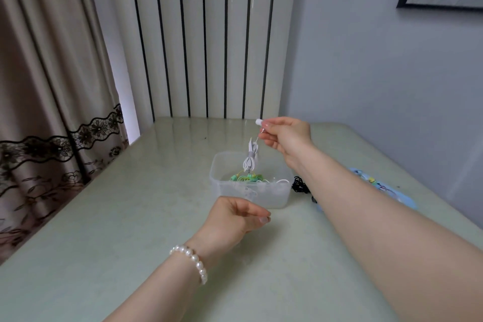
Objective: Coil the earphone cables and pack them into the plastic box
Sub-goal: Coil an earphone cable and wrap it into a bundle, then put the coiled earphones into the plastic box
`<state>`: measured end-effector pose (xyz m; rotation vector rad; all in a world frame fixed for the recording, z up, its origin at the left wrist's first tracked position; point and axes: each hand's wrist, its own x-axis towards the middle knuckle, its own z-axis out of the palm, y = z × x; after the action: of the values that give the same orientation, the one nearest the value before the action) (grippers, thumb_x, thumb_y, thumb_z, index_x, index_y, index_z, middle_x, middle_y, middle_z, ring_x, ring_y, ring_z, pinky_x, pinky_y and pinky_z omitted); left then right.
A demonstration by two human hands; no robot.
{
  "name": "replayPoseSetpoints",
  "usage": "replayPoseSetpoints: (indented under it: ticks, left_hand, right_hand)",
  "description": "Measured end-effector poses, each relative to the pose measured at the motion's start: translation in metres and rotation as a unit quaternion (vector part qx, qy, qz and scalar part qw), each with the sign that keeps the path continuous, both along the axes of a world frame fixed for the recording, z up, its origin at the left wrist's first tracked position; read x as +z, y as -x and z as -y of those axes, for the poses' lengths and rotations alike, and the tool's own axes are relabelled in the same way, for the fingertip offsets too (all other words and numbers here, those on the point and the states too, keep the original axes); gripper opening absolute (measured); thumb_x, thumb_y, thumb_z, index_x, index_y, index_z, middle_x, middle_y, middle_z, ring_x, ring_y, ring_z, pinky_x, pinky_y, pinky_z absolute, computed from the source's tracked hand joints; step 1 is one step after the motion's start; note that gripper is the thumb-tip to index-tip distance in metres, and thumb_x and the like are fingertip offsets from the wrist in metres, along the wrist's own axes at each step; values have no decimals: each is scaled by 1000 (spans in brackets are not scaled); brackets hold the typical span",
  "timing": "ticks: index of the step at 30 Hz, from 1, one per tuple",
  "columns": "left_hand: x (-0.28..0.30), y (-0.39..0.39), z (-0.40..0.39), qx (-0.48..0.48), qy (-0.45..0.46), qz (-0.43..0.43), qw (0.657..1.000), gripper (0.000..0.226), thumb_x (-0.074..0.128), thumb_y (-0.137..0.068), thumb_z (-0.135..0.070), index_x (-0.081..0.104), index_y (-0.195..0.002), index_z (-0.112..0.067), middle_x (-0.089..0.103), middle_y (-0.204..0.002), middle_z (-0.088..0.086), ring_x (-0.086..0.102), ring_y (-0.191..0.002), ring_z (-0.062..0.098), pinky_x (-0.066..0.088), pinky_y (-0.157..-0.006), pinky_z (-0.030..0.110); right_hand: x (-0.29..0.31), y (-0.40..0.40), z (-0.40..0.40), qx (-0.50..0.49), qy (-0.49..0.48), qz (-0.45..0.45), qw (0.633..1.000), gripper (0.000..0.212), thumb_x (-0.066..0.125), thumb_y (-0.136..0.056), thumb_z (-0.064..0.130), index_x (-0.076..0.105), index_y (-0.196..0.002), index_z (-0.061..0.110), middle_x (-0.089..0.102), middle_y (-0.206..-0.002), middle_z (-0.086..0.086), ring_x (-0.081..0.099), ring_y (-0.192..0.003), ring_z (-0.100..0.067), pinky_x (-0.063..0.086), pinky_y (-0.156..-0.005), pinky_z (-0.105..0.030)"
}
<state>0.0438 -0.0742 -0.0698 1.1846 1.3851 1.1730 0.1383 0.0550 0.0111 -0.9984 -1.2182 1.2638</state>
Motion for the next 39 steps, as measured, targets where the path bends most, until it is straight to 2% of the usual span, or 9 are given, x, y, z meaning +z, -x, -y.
replayPoseSetpoints:
  ticks: [7, 9, 13, 19, 24, 26, 29, 34, 39]
  left_hand:
    - [0, 3, -1, 3, -3, -14, 1000, 26, 69, -78, -3, 71, -60, -22, 72, -71, -5, 64, -74, 16, 41, -52, 24]
    - [1, 2, -1, 10, -9, -22, 1000, 23, 68, -79, -4, 70, -65, -21, 71, -72, -4, 62, -71, 14, 36, -41, 18]
    - [-1, 1, -2, 19, -17, -35, 999, 21, 69, -79, -3, 70, -66, -20, 70, -74, 0, 58, -68, 17, 35, -36, 16]
    - [-2, 0, -3, 16, -32, -65, 997, 18, 70, -77, -3, 70, -66, -17, 69, -69, 0, 55, -54, 4, 38, -38, 14]
    - [-3, -4, -2, 13, -50, -89, 995, 12, 69, -77, 1, 71, -71, -9, 63, -52, -13, 52, -44, -8, 36, -39, 6]
    - [-4, -5, -2, 13, -55, -100, 993, 9, 68, -77, 1, 71, -74, -6, 60, -46, -15, 51, -43, -9, 35, -39, 5]
    - [-6, -5, -2, 12, -57, -118, 991, 9, 68, -78, 1, 71, -74, -6, 57, -42, -18, 48, -40, -8, 33, -39, 5]
    - [-6, -1, -2, 11, -62, -138, 988, 15, 69, -78, -2, 70, -69, -15, 59, -45, -20, 49, -42, -8, 37, -40, 7]
    - [-4, 2, -2, 26, -55, -128, 990, 14, 71, -78, -5, 71, -69, -15, 61, -53, -13, 46, -40, -2, 46, -41, 18]
  right_hand:
    - [-17, -9, -19, -59, -16, 40, 997, 11, 70, -77, 4, 60, -76, 8, 65, -81, -12, 63, -59, -17, 53, -53, -19]
    - [-22, -17, -24, -73, -21, 125, 989, 13, 74, -74, 7, 62, -78, 7, 66, -77, -10, 63, -58, -17, 52, -55, -20]
    - [-34, -36, -28, -66, -29, 313, 947, 14, 78, -69, 11, 69, -78, 10, 67, -78, -9, 62, -71, -20, 50, -78, -30]
    - [-41, -86, -21, -82, -61, 334, 937, 15, 76, -71, 8, 72, -86, 8, 68, -86, -6, 59, -84, -15, 41, -80, -22]
    - [-59, -123, -16, -60, -107, 501, 857, 5, 73, -75, 14, 73, -80, 15, 69, -84, -4, 57, -78, -13, 40, -73, -21]
    - [-70, -127, -18, -73, -147, 575, 802, 14, 73, -75, 27, 72, -88, 24, 66, -100, -3, 53, -96, -18, 40, -82, -27]
    - [-72, -118, -12, -37, -219, 680, 699, 34, 62, -84, 35, 60, -117, 26, 54, -125, 2, 34, -120, -21, 23, -96, -31]
    - [-80, -92, -7, 15, -191, 753, 629, 57, 47, -87, 10, 26, -139, 23, 48, -130, -13, 21, -134, -26, 13, -106, -38]
    - [-82, -88, -7, -72, -261, 711, 649, 49, 54, -81, 4, 49, -125, 24, 57, -110, -11, 37, -115, -27, 18, -101, -36]
